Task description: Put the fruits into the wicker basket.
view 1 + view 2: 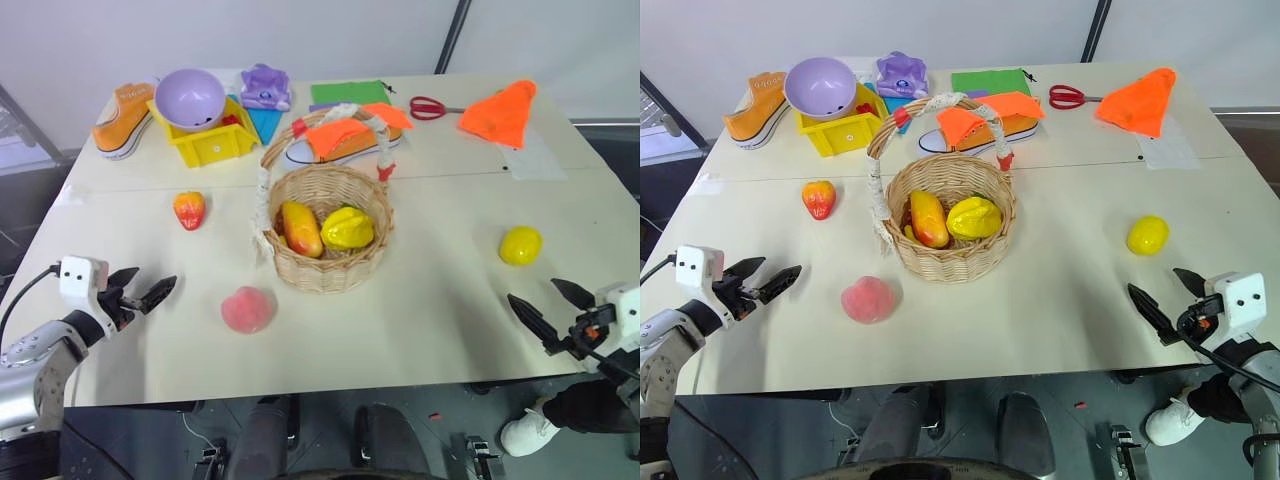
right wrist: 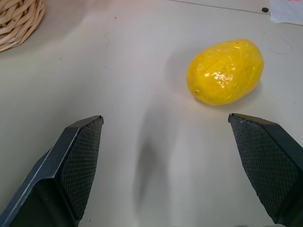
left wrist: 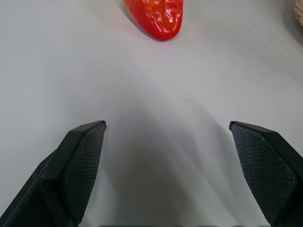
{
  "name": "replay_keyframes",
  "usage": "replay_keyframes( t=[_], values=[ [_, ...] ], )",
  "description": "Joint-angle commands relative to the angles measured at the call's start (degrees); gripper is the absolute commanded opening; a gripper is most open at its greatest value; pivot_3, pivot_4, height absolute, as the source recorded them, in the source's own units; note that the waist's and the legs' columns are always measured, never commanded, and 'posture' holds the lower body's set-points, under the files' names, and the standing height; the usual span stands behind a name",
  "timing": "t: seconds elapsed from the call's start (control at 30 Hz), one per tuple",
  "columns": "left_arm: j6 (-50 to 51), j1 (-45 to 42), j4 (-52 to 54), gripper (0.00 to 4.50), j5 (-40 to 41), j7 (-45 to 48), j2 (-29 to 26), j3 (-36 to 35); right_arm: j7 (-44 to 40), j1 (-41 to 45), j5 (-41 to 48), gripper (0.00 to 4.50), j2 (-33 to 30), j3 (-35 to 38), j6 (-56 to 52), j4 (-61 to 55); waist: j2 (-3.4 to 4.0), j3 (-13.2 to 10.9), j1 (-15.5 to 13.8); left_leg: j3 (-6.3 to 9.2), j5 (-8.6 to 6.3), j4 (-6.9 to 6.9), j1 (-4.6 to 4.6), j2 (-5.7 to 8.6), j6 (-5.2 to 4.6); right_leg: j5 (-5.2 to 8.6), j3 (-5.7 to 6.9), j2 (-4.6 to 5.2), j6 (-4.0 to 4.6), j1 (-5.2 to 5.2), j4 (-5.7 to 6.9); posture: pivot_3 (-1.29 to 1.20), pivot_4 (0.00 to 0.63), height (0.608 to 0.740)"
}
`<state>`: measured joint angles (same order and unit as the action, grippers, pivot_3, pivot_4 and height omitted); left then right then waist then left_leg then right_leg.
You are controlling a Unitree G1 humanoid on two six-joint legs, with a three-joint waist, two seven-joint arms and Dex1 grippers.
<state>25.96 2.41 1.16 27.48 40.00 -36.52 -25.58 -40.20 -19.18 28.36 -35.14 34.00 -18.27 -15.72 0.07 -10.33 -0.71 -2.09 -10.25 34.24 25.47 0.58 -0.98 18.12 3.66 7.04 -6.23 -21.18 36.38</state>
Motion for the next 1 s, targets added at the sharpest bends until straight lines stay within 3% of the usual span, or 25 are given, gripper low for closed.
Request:
replay_keyframes(
  t=[0.03, 0.4, 0.63, 0.8, 1.0],
  values=[
    [-0.62, 0.02, 1.83, 4.50, 0.12, 0.62, -1.41, -0.64, 0.30, -0.42, 0.58, 4.42, 0.08, 0.47, 0.31, -2.36, 0.00, 0.01, 0.00, 0.00, 0.00, 0.00, -0.01, 0.00, 0.00, 0.00, 0.00, 0.00, 0.00, 0.01, 0.00, 0.00, 0.150, 0.740],
    [0.06, -6.42, -1.27, 4.50, 0.84, -0.79, -1.35, -0.16, -2.08, -1.60, 4.06, 4.42, -3.08, 0.64, -4.89, -10.52, -0.05, 0.05, -0.03, -0.01, 0.01, 0.03, -0.05, 0.00, -0.01, -0.04, 0.00, -0.02, -0.04, 0.14, 0.02, 0.00, 0.150, 0.740],
    [1.40, -17.36, -5.81, 4.50, -2.67, -3.67, -2.23, 4.40, -4.26, -2.81, 15.03, 4.42, -10.65, 2.65, -15.04, -26.26, -0.19, 0.13, -0.08, -0.02, 0.02, 0.15, -0.07, -0.04, -0.03, -0.11, 0.00, -0.10, -0.18, 0.38, 0.09, 0.00, 0.150, 0.740],
    [2.19, -25.12, -10.35, 4.50, -6.01, -5.71, -0.99, 9.44, -2.22, 3.65, 23.01, 4.42, -16.54, -0.91, -19.73, -34.13, -0.24, 0.10, -0.06, -0.01, 0.01, 0.40, -0.05, -0.15, -0.04, -0.20, 0.01, -0.21, -0.18, 0.45, 0.09, 0.00, 0.150, 0.740],
    [2.54, -33.48, -16.98, 4.50, -12.14, -11.86, 1.63, 14.66, 3.15, 19.01, 26.39, 4.42, -20.81, -12.01, -21.93, -37.74, -0.46, 0.08, -0.06, -0.01, -0.07, 0.75, 0.04, -0.20, -0.16, -0.25, 0.01, -0.21, -0.13, 0.47, 0.08, 0.00, 0.150, 0.740]
  ],
)
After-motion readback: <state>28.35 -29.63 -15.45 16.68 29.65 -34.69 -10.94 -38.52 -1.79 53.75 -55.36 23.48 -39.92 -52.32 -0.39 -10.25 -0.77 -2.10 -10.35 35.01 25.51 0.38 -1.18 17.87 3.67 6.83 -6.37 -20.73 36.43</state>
